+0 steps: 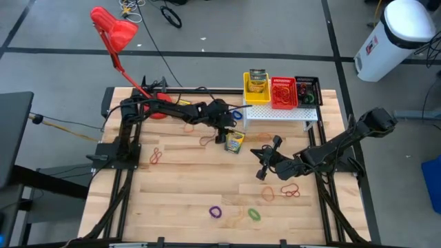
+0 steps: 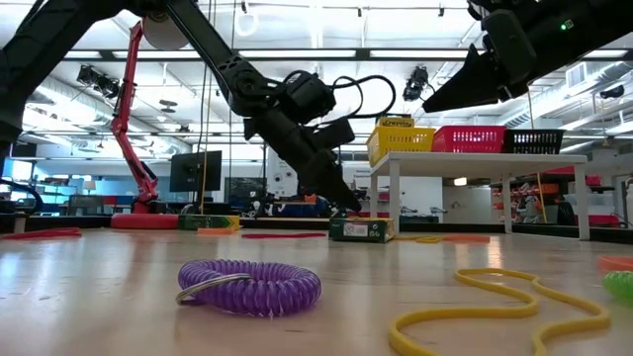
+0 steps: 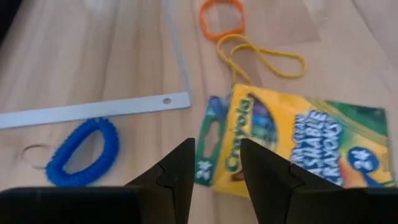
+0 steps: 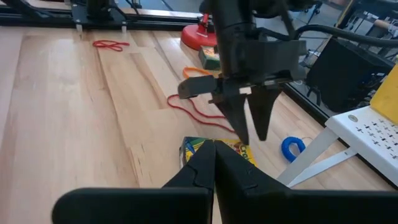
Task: Pick & Place Office Desk Supplies
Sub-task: Put the yellow crayon box on the yellow basket
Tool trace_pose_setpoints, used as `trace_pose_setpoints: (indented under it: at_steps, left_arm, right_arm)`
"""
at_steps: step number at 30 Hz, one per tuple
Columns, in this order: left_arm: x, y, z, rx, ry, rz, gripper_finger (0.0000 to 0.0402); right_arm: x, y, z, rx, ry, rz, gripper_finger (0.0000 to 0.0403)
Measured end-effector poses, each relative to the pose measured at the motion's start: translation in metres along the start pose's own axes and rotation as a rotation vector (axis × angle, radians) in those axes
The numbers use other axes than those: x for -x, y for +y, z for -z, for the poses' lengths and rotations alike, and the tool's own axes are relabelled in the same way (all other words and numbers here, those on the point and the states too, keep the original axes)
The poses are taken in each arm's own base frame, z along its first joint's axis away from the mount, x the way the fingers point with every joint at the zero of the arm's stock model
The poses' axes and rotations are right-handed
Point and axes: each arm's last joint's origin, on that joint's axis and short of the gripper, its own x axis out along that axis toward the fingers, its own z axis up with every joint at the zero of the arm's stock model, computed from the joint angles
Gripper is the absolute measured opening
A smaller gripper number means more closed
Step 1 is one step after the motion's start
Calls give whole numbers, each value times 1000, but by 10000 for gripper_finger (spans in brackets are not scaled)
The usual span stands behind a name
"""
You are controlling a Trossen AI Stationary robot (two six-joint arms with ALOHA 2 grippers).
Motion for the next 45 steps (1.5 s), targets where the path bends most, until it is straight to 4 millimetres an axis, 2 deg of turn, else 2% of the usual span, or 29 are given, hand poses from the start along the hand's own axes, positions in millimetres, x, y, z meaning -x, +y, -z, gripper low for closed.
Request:
trace_pose_setpoints:
  at_steps: [5,12,16,20,27,29,33,38,45]
  left_arm:
    - [1,2,4,22,28,15,135]
    - [0,-14,8,35,77,176,135]
    - [2,-29,3,18,97,223,135]
    - [8,-38,-9,-3,96,152,136]
    - [10,-30,-24,21,43,112,167]
    - [6,-24,-20,31,37,120,178]
    - [-8,-17,1,80,86,175,183]
    - [-15,-18,7,83,92,197,153]
    - [-12,-26,3,-21,84,234,43]
  right_arm:
    - [0,0,0,-1,1,2,7]
    - [0,0,0,-1,0,2,7]
    - [0,0,0,-1,0,2,7]
    - [0,0,0,0,1,2,7]
    - [-1,-1,0,0,2,5,7]
    - [-1,-1,0,0,2,4,7]
    - [-1,-1,0,-1,2,4,7]
    - [-1,-1,0,-2,1,4,7]
    - [-1,-1,0,-1,1,4,7]
